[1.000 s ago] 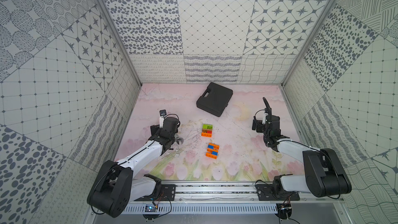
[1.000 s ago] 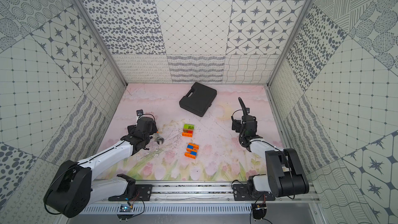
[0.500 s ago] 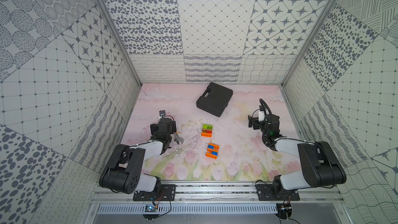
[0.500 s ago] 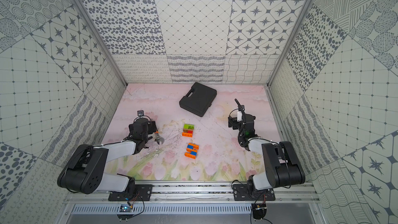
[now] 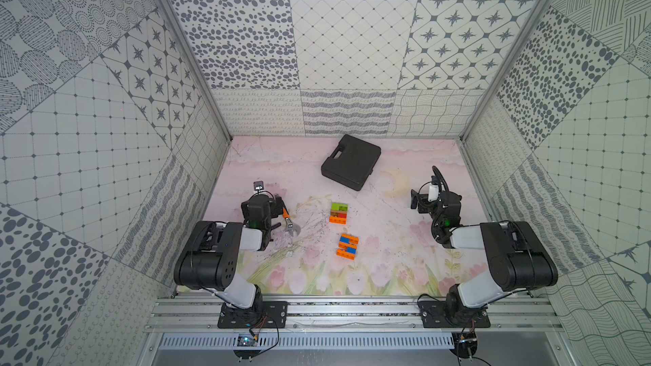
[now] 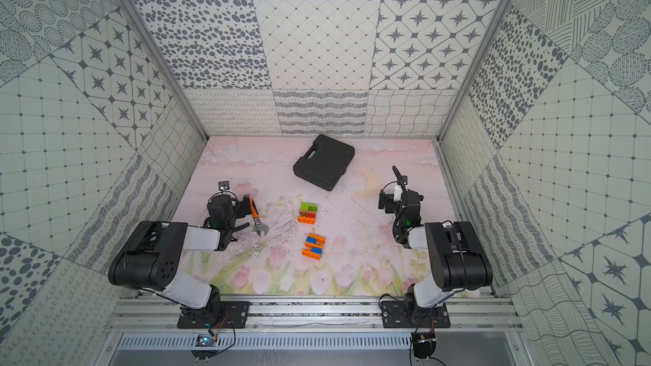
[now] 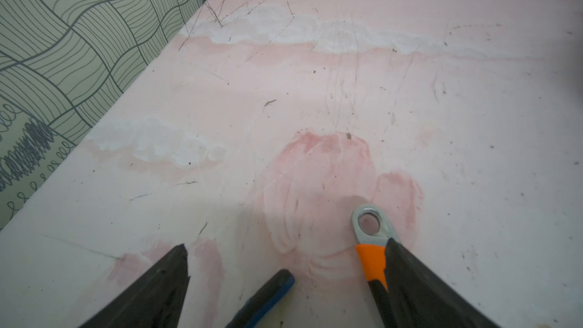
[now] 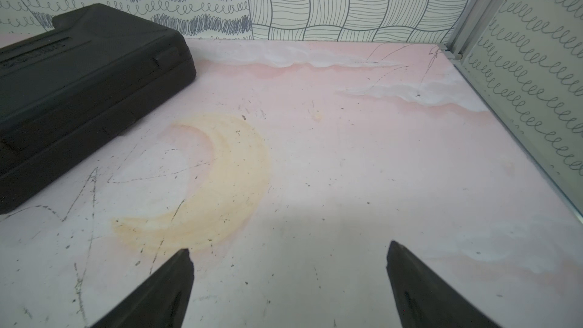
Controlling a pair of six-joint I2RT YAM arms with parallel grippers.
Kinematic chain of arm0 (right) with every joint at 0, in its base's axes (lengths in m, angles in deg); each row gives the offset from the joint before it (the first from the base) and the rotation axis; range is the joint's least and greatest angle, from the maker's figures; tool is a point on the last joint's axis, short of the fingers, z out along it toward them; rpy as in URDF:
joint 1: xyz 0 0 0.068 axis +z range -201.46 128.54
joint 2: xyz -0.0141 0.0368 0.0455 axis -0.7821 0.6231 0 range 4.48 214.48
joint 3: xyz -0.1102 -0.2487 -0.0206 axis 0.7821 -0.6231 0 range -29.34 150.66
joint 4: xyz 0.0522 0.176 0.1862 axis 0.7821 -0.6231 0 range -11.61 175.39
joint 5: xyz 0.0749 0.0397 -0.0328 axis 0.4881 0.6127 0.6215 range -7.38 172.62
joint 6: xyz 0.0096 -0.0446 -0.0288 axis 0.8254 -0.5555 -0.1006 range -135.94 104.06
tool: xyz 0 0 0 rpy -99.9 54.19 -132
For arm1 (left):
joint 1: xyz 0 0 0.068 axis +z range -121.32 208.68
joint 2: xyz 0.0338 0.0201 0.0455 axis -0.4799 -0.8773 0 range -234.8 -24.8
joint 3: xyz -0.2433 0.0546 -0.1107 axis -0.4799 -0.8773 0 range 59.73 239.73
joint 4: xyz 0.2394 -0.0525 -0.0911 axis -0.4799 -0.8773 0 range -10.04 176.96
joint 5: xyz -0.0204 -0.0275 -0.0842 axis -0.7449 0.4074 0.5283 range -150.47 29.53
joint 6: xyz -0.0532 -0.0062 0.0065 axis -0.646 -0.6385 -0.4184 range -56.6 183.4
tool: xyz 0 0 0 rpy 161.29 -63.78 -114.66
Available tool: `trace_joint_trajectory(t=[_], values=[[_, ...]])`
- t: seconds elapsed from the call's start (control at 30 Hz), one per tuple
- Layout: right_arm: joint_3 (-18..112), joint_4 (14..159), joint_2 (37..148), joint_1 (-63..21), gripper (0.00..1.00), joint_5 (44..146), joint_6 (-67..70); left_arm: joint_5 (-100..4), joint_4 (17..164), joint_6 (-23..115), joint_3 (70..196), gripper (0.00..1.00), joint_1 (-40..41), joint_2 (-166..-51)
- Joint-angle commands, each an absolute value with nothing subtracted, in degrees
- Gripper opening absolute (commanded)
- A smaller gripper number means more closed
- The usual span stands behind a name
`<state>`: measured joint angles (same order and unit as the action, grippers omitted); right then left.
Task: Assemble the number 5 with lego
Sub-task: Reset both arms
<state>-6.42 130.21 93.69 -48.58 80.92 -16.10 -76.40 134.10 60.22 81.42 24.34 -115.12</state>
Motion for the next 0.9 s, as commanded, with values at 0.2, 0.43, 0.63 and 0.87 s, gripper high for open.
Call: trace_joint_trajectory(t=[0.2,0.43,0.63,0.87], values=[[-5.51,132.67,93.42,-48.82,0.99,80.14,-14.79,-72.84,140.45,59.16,81.78,1.0,25.25,-115.8],[-5.48,132.78,93.42,-48.81,0.99,80.12,-14.79,-73.75,139.69,59.57,82.05,1.0,24.65,-115.86],[-5.46,132.74,93.42,-48.82,0.99,80.14,-14.78,-73.2,139.37,59.4,82.28,1.0,24.76,-115.82],[-5.48,132.83,93.42,-48.77,0.99,80.14,-14.77,-73.04,139.57,59.44,82.13,1.0,24.88,-115.75]])
